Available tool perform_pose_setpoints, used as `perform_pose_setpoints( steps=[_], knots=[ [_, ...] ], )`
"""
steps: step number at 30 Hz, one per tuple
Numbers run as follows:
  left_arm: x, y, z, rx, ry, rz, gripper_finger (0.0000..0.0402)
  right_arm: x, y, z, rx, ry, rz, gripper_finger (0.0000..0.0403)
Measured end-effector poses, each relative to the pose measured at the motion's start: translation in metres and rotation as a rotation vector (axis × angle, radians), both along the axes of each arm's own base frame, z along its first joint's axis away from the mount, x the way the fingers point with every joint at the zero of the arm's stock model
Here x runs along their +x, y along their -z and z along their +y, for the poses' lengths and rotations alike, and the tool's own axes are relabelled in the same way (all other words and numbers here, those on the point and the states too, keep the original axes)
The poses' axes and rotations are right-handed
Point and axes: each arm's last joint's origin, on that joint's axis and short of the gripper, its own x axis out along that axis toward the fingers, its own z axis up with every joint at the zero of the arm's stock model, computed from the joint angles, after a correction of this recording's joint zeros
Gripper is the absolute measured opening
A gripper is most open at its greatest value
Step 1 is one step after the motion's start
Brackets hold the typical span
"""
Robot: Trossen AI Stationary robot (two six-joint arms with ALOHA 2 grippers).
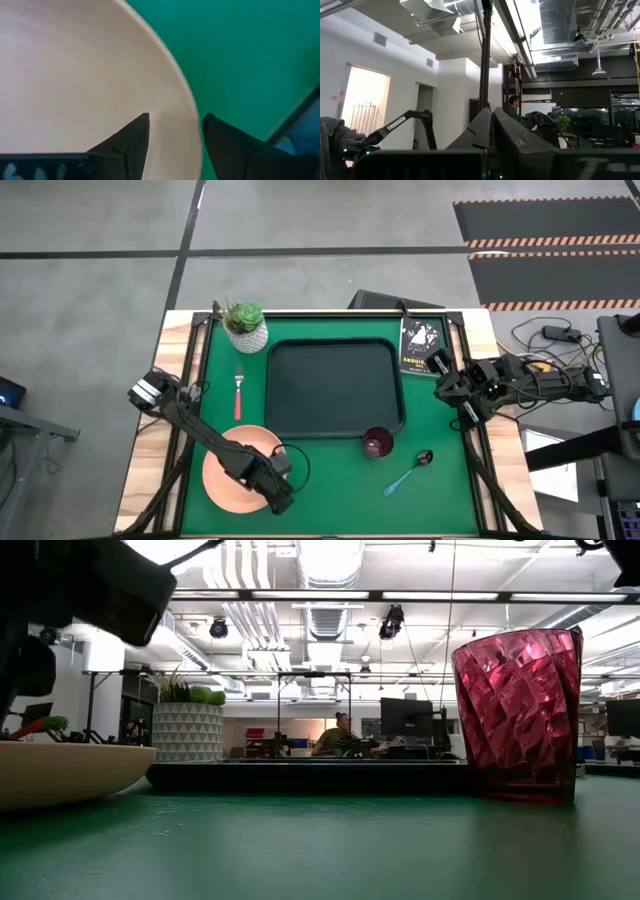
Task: Pick and place plate/cup/fork/spoon on tray
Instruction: Put the orange plate on the dark green serving tray
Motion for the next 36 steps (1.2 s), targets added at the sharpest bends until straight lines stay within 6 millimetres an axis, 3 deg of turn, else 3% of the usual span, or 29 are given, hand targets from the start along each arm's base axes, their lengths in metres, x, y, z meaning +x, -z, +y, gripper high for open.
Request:
perform_pose_setpoints(
  steps=[12,21,23,26,31,36],
  knots=[
    [0.001,0.010,-0.001,0.033,-0.013,0.012,0.0151,0.000,0.000,0.000,-0.006,0.007,-0.002,0.0009],
    [-0.001,0.006,-0.004,0.033,0.019,0.008,0.0021,0.000,0.000,0.000,-0.007,0.008,-0.003,0.0009],
    [0.000,0.003,-0.006,0.023,0.026,0.004,0.0012,0.000,0.000,0.000,-0.007,0.008,-0.003,0.0009],
    [-0.001,-0.008,-0.008,-0.020,0.025,0.028,0.0013,0.000,0.000,0.000,-0.007,0.008,-0.003,0.0009],
    [-0.006,-0.048,-0.014,-0.114,0.038,0.088,0.0012,0.000,0.001,0.000,-0.008,0.008,-0.003,0.0009],
    [0.000,-0.088,-0.017,-0.159,0.095,-0.030,0.0011,0.000,0.001,0.000,-0.013,0.012,-0.005,0.0009]
  ],
)
